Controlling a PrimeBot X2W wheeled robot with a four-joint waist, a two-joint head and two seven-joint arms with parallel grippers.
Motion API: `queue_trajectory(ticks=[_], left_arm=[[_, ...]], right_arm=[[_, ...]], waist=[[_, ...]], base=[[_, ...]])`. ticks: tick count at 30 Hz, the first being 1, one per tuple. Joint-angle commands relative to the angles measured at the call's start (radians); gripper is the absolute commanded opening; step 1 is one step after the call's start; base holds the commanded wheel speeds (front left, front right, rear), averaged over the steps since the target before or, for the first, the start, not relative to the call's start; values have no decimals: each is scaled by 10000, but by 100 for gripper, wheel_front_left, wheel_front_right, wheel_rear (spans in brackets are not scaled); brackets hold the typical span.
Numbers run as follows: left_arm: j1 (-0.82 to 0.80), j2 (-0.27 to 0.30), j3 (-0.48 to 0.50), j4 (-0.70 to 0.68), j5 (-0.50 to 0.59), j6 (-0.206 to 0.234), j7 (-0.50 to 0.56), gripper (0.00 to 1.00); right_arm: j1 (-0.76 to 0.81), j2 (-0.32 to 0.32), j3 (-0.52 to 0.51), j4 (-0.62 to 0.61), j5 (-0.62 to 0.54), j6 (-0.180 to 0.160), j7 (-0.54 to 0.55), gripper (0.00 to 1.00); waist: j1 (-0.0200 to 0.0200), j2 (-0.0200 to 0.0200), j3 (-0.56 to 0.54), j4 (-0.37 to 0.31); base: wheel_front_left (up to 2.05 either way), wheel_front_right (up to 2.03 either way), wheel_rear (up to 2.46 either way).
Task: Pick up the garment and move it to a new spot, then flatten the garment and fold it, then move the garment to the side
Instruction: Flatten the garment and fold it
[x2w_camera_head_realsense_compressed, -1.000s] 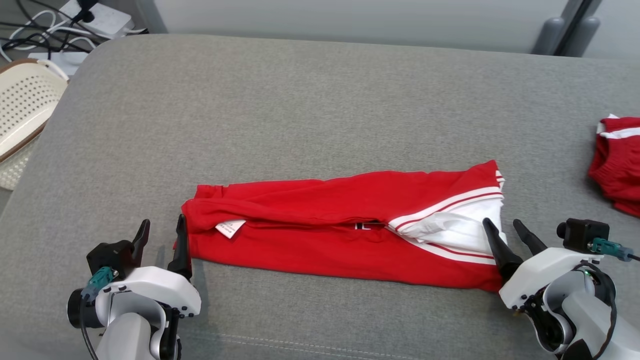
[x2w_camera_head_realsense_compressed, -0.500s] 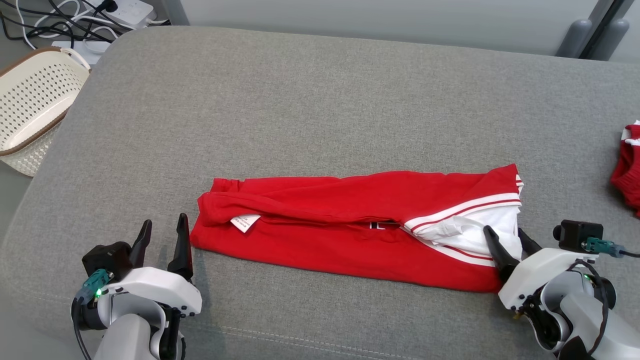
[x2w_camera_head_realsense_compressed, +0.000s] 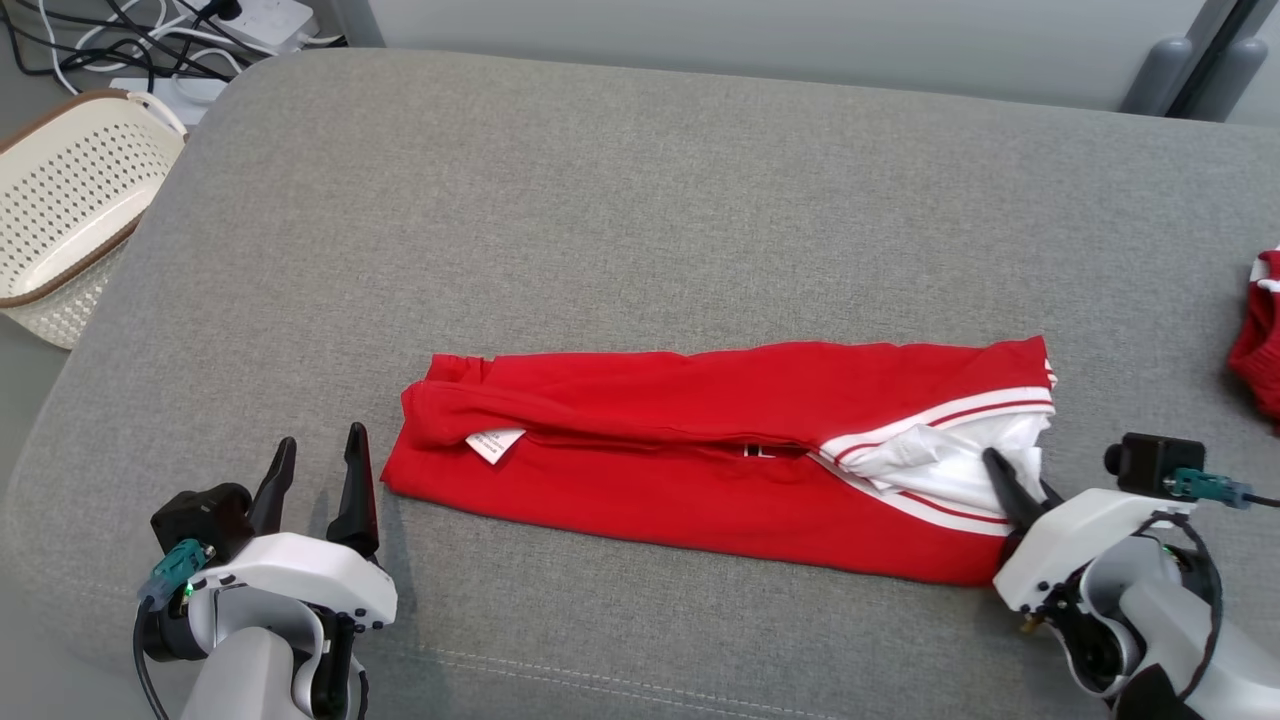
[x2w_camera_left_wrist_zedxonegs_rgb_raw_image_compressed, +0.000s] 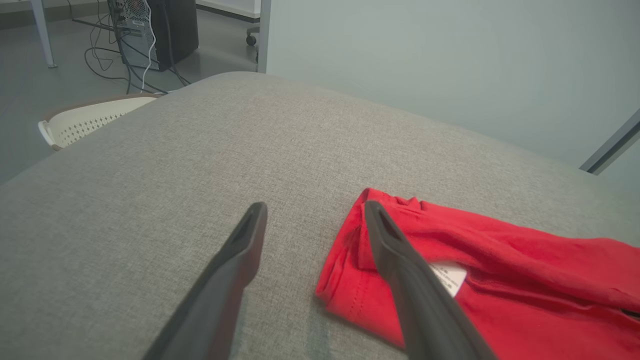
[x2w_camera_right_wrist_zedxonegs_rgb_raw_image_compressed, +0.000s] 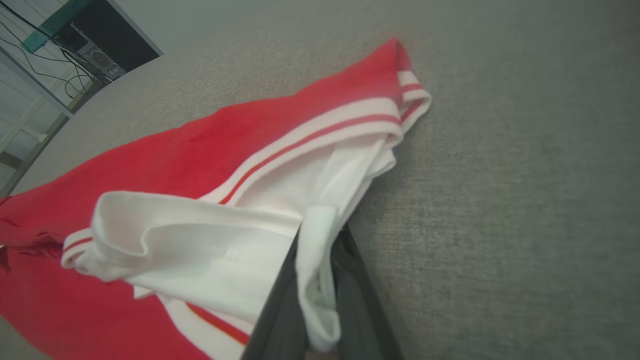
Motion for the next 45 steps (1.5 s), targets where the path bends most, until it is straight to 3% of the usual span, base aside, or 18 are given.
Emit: queue_trajectory(ticks=[1,15,26,35,45], left_arm=[[-39,245,321,-265,36,-78,-57,100],[171,243,229,-165,-27,-130,-57,100],[230,243,-222,-55,-300,-121,-57,100],[260,243,-993,22,-668,-81,-57,100],[274,243,-2179,-107,-1322,99,-57,100]], right_arm=[[86,-245,8,-7,108,-4,-183,0],[-270,-1289,-385,-326,147,-4,-488,0],[-420,-1465,646,-3294,-43,-4,280,0],[-933,-902,1859,-5110,-556,-4,1706,0],[-1936,181,3043,-4414,-874,-4,2494,0]], waist=[[0,-1,-35,-42],[0,-1,-289,-735],[0,-1,-347,-871],[0,-1,-318,-264],[0,-1,-204,1152]], base=[[0,0,0],[0,0,0],[0,0,0],[0,0,0],[0,0,0]])
